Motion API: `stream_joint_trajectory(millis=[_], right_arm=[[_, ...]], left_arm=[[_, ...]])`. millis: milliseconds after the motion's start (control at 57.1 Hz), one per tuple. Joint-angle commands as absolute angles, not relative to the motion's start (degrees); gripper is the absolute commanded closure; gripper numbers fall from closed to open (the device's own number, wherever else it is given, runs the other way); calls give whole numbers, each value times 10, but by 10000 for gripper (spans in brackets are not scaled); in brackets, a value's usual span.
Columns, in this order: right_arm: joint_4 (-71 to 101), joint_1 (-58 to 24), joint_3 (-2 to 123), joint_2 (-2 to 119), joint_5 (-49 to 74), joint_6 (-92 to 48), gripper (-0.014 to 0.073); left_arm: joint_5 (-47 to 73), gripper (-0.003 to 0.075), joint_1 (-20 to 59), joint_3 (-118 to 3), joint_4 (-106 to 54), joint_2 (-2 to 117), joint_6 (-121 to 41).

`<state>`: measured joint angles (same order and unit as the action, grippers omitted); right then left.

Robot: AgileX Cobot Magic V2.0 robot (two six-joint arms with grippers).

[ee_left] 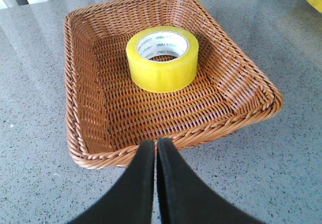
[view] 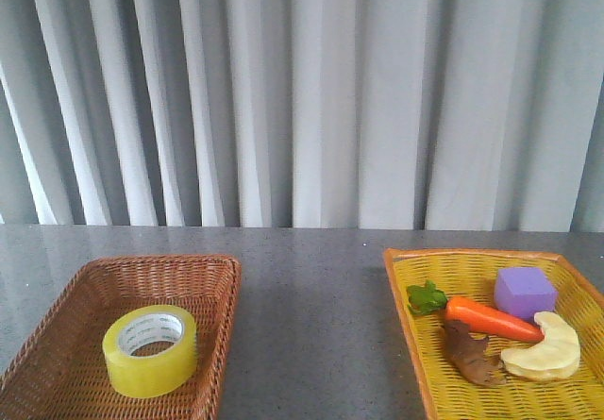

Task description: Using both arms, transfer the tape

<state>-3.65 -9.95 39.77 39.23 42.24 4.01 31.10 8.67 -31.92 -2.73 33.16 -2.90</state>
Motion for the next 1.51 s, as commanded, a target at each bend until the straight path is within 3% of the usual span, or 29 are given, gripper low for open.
stream_joint_trajectory(millis=[0, 315, 578, 876, 1489], right_arm=[[-41, -96, 413, 392, 392, 37, 601], [-42, -96, 413, 392, 392, 37, 601], [-42, -96, 413, 392, 392, 37, 601], [-41, -96, 413, 392, 392, 37, 601], [-41, -96, 413, 392, 398, 37, 601]], left_arm=[[268, 728, 87, -336, -33, 332, -22], [248, 727, 87, -313, -29, 309, -27], [67, 727, 87, -136, -29, 139, -15], [6, 727, 53, 2, -28, -4, 35], [24, 727, 41, 9, -24, -16, 39]])
